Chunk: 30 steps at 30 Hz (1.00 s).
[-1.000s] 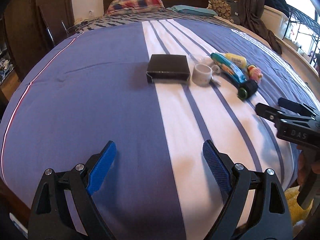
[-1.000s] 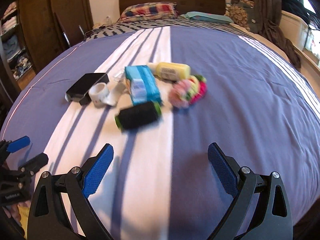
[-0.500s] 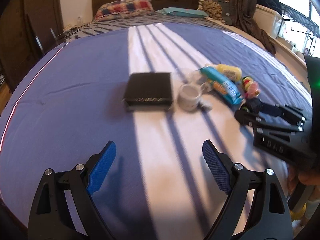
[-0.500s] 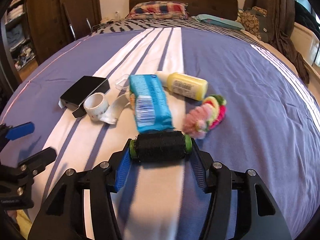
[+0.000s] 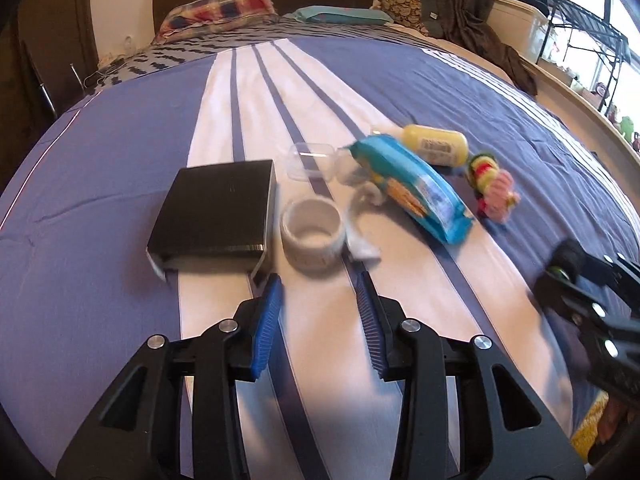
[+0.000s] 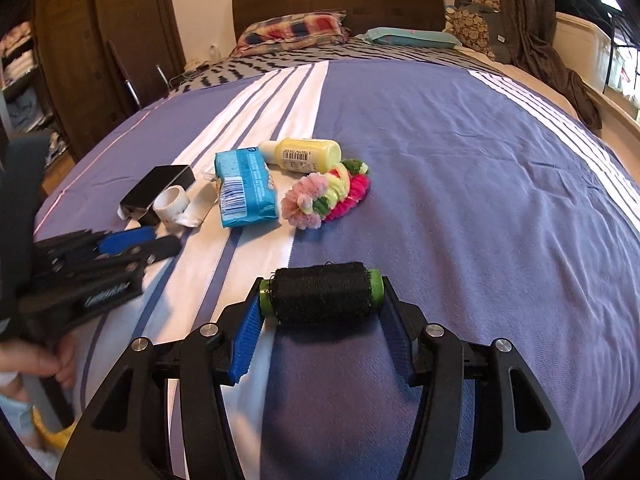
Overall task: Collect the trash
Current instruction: 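Grasp the white tape roll with the left tool, then carry tape roll and thread spool to the bin and open both tools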
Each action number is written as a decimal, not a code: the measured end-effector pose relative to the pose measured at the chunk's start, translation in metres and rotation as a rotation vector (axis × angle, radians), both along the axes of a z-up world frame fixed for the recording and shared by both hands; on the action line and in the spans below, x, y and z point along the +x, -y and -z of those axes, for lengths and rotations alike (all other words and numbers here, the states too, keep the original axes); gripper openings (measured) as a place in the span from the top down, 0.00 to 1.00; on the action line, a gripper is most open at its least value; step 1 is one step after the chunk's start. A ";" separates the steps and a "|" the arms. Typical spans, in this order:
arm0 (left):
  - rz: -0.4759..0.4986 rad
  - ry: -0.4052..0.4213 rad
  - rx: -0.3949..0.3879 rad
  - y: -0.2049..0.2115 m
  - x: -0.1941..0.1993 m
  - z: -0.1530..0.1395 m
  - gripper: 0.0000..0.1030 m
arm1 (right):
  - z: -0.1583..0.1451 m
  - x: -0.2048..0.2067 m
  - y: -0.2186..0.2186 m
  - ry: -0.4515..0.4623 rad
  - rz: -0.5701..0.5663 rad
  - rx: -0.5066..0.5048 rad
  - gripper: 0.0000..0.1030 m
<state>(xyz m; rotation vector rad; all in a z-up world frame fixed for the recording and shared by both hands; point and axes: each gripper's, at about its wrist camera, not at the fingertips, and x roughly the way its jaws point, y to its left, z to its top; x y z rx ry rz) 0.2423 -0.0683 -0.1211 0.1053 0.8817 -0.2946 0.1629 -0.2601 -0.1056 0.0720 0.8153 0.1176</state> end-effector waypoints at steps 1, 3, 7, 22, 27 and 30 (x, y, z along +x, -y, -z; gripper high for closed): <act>-0.002 -0.001 -0.001 0.000 0.003 0.000 0.64 | 0.000 -0.001 0.000 0.000 -0.003 0.001 0.46; -0.007 -0.001 -0.003 0.002 0.010 0.000 0.64 | 0.001 -0.002 0.000 -0.002 -0.009 0.001 0.46; -0.011 -0.010 -0.007 0.004 0.024 0.000 0.63 | 0.003 -0.003 0.002 -0.003 -0.011 0.006 0.46; -0.001 -0.005 -0.019 -0.003 -0.006 -0.004 0.70 | -0.002 -0.030 -0.005 0.012 -0.010 -0.002 0.46; 0.016 -0.005 -0.032 -0.012 -0.061 -0.007 0.70 | -0.010 -0.063 -0.007 0.023 -0.004 -0.010 0.46; 0.032 0.005 -0.040 -0.018 -0.101 -0.012 0.70 | -0.011 -0.086 -0.007 0.018 0.006 -0.014 0.46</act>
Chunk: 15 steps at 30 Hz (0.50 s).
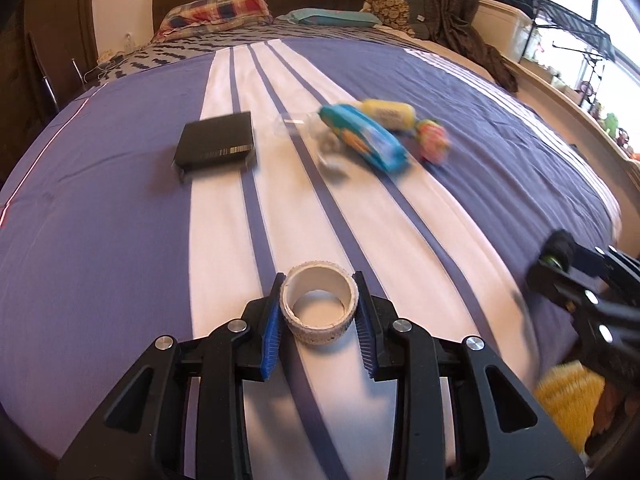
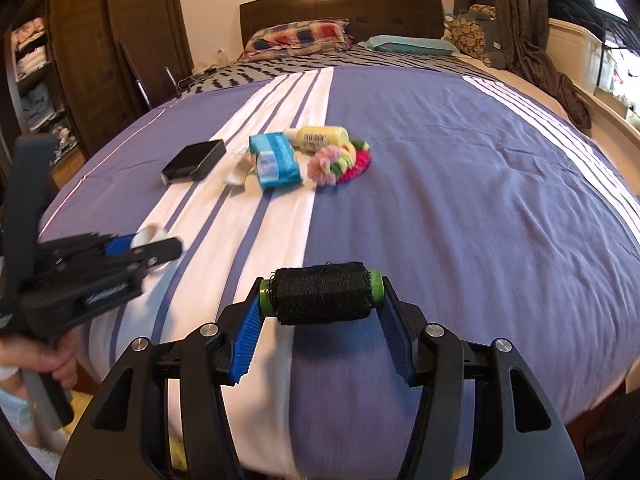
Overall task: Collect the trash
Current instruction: 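Carry tape roll and thread spool to the bin and open both tools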
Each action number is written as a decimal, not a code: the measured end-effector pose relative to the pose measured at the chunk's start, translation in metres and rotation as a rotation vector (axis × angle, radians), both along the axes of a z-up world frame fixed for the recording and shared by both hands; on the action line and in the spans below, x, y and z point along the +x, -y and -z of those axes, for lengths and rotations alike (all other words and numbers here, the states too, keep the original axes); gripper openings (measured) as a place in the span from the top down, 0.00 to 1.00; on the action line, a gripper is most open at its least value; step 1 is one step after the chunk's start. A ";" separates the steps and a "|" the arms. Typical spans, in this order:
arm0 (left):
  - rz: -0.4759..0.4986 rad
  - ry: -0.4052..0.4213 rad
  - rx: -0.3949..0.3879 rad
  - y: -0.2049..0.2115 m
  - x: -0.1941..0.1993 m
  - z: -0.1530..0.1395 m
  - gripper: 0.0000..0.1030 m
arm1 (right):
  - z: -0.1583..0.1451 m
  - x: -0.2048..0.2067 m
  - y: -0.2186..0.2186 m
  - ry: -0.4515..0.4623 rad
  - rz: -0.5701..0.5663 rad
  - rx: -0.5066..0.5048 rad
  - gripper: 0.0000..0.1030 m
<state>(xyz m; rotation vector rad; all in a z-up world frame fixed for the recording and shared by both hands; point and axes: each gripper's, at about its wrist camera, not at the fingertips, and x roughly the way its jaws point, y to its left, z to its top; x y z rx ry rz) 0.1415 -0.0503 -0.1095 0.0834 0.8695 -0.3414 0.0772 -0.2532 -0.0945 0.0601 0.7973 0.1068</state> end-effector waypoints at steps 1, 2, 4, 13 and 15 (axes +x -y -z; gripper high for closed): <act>0.005 0.005 -0.003 -0.001 -0.010 -0.001 0.70 | 0.000 -0.008 0.000 -0.001 0.003 -0.002 0.46; 0.008 0.010 -0.006 -0.003 -0.025 -0.003 0.70 | 0.000 -0.019 0.000 -0.005 0.009 -0.006 0.46; 0.016 0.015 -0.017 -0.005 -0.053 -0.005 0.70 | 0.002 -0.034 0.000 -0.011 0.013 -0.009 0.46; 0.068 -0.020 -0.014 -0.005 -0.140 0.021 0.70 | 0.030 -0.098 -0.005 -0.082 0.001 -0.016 0.46; 0.076 -0.046 -0.013 -0.005 -0.153 0.035 0.70 | 0.039 -0.108 -0.007 -0.104 -0.004 -0.020 0.46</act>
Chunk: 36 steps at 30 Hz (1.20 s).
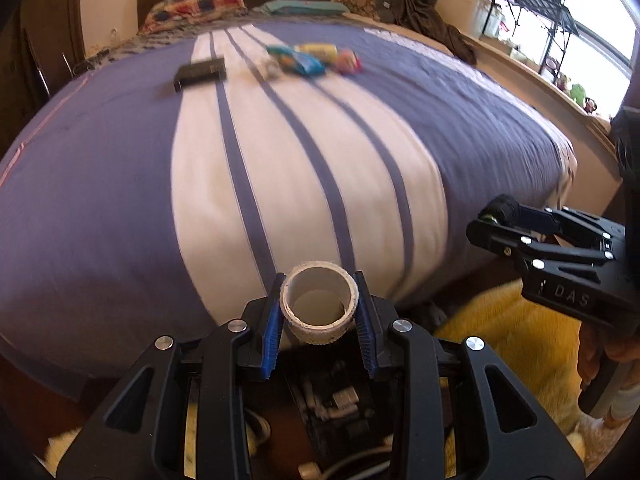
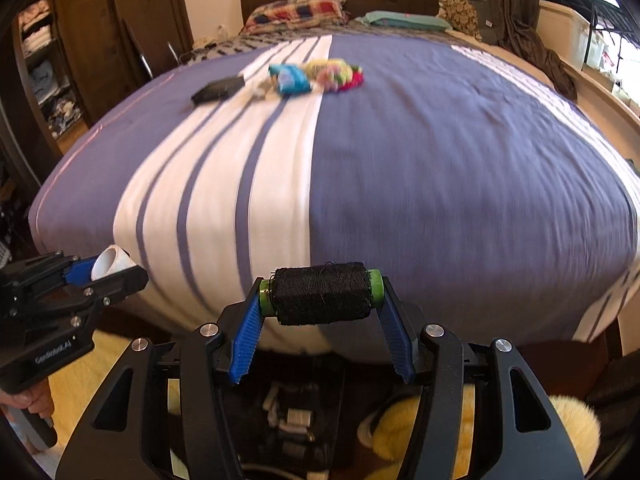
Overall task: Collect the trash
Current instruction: 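Carry tape roll and thread spool to the bin and open both tools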
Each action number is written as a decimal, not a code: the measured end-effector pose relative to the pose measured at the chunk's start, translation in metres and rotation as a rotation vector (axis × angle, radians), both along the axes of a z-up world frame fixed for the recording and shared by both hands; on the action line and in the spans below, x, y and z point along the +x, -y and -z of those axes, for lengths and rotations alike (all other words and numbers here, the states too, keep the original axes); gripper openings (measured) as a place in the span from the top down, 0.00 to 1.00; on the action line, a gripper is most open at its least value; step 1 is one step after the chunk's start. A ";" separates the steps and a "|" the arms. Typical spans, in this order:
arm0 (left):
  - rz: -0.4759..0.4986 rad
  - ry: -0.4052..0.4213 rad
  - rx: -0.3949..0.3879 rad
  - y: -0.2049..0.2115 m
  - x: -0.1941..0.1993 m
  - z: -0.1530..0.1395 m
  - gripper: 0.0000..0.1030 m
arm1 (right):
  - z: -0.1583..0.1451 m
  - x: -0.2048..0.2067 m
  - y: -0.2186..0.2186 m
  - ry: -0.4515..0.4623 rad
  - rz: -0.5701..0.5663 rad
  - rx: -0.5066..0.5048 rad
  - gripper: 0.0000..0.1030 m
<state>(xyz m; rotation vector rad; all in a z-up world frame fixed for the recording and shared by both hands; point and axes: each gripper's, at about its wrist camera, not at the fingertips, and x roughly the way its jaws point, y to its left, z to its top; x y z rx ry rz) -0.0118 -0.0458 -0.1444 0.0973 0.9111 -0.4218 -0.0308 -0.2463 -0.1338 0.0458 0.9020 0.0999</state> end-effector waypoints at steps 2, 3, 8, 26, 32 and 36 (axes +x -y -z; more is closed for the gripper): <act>0.003 -0.027 0.003 0.001 -0.009 0.013 0.70 | 0.009 -0.008 -0.002 -0.024 -0.006 -0.001 0.46; 0.005 -0.043 0.004 0.001 -0.012 0.020 0.70 | 0.013 -0.009 -0.003 -0.034 -0.008 -0.001 0.46; 0.010 -0.118 0.008 0.003 -0.024 0.052 0.70 | 0.044 -0.014 -0.008 -0.118 -0.017 0.016 0.46; 0.029 -0.397 0.004 0.011 -0.026 0.145 0.70 | 0.127 -0.001 -0.022 -0.355 -0.028 0.061 0.45; 0.030 -0.416 0.005 0.009 -0.026 0.146 0.65 | 0.128 -0.001 -0.015 -0.355 -0.024 0.069 0.37; 0.024 -0.404 0.013 0.009 -0.025 0.143 0.52 | 0.125 -0.001 -0.013 -0.340 -0.011 0.069 0.32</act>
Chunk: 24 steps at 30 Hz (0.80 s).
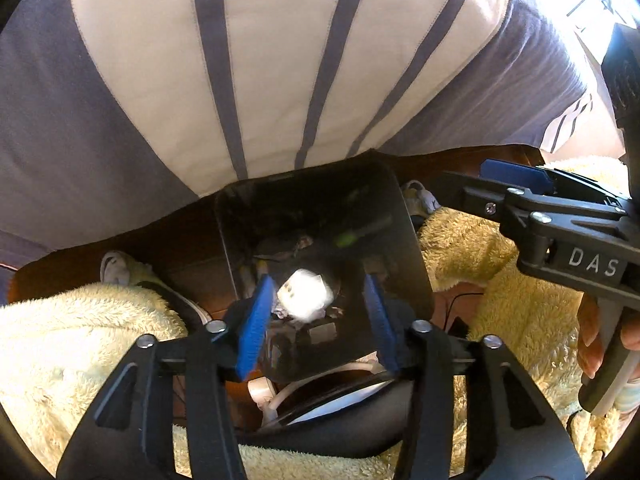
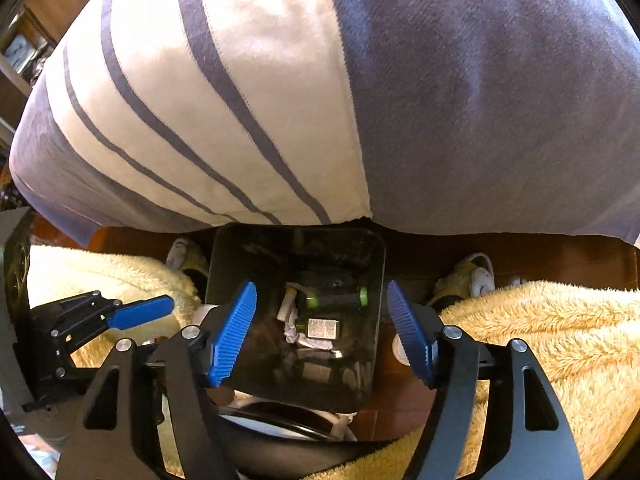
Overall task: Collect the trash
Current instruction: 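Carry tape roll and thread spool to the bin and open both tools, then move both open tools back toward the remaining items on the bed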
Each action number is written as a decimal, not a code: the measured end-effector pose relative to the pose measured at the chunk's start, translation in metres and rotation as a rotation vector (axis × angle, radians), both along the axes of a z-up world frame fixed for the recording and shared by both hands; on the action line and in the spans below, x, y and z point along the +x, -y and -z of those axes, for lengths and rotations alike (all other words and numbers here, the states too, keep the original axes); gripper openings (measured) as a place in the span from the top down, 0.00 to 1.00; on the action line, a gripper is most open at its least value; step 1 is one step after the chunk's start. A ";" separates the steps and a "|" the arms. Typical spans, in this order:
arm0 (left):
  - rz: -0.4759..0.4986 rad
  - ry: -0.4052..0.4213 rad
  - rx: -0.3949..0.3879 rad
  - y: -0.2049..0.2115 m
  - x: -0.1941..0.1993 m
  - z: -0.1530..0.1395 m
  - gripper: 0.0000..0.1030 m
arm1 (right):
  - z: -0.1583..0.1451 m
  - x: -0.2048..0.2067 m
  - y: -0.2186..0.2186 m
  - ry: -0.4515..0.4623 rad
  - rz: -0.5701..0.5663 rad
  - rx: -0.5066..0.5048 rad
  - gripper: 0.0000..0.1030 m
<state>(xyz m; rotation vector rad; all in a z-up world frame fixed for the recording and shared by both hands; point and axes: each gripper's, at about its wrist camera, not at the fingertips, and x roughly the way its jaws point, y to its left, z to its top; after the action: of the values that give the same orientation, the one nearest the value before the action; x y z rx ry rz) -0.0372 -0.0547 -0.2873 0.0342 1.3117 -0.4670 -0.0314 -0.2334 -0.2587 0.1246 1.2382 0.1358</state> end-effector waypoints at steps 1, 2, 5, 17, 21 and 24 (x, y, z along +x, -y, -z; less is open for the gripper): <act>-0.003 0.006 0.003 0.000 0.000 -0.002 0.49 | -0.002 0.000 0.002 0.007 0.005 -0.004 0.31; -0.005 0.015 0.006 -0.001 0.000 -0.005 0.47 | -0.004 0.000 0.002 0.012 0.008 -0.006 0.29; -0.024 0.041 0.018 -0.005 0.002 -0.012 0.30 | -0.014 0.000 0.009 0.038 0.029 -0.022 0.26; -0.089 0.278 0.016 -0.028 0.017 -0.103 0.15 | -0.104 0.009 0.027 0.297 0.080 -0.114 0.07; -0.138 0.357 0.014 -0.043 0.033 -0.135 0.15 | -0.135 0.026 0.032 0.373 0.093 -0.124 0.07; -0.164 0.409 0.020 -0.049 0.051 -0.156 0.15 | -0.146 0.044 0.034 0.399 0.102 -0.128 0.07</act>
<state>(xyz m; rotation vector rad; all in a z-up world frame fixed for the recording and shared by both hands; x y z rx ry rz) 0.0142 -0.0059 -0.1316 0.0365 0.9085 -0.2873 0.0124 -0.2679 -0.1125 0.0457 0.8376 -0.0092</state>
